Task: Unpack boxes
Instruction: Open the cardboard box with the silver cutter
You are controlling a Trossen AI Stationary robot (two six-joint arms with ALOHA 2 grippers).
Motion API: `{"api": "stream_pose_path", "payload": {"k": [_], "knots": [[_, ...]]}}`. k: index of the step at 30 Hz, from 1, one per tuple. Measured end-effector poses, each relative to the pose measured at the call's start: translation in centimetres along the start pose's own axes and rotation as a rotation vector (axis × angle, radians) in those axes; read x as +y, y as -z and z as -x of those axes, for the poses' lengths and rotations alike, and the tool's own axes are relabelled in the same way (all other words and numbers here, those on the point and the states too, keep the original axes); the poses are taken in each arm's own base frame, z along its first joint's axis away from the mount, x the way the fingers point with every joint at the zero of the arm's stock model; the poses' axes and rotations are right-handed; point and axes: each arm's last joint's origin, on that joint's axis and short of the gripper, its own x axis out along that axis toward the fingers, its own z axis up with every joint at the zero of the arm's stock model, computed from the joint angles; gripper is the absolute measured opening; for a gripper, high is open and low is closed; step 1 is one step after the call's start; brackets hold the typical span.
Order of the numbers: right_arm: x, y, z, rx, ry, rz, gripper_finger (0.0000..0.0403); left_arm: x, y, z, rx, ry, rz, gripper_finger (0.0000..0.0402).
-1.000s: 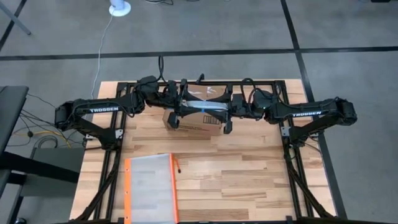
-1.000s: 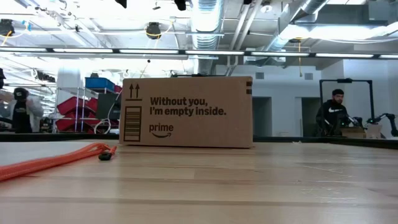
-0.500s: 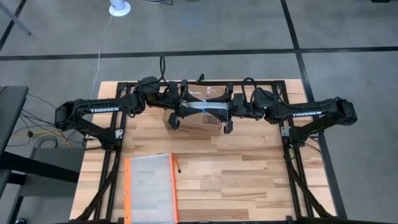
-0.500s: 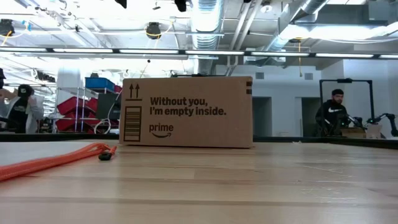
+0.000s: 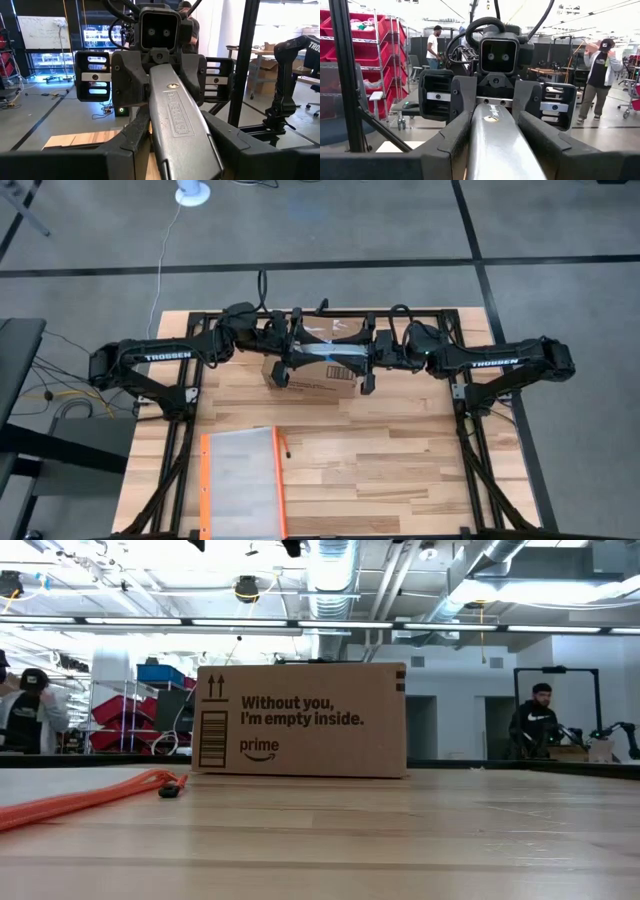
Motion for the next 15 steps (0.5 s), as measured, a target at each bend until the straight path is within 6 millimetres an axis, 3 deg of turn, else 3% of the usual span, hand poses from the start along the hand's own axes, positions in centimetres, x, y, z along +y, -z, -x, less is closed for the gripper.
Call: {"api": "stream_pose_path", "payload": {"k": [15], "knots": [[0.02, 0.29, 0.0, 0.027, -0.001, -0.003, 0.0143, 0.03, 0.06, -0.01, 0.012, -0.002, 0.006, 0.0128]]}}
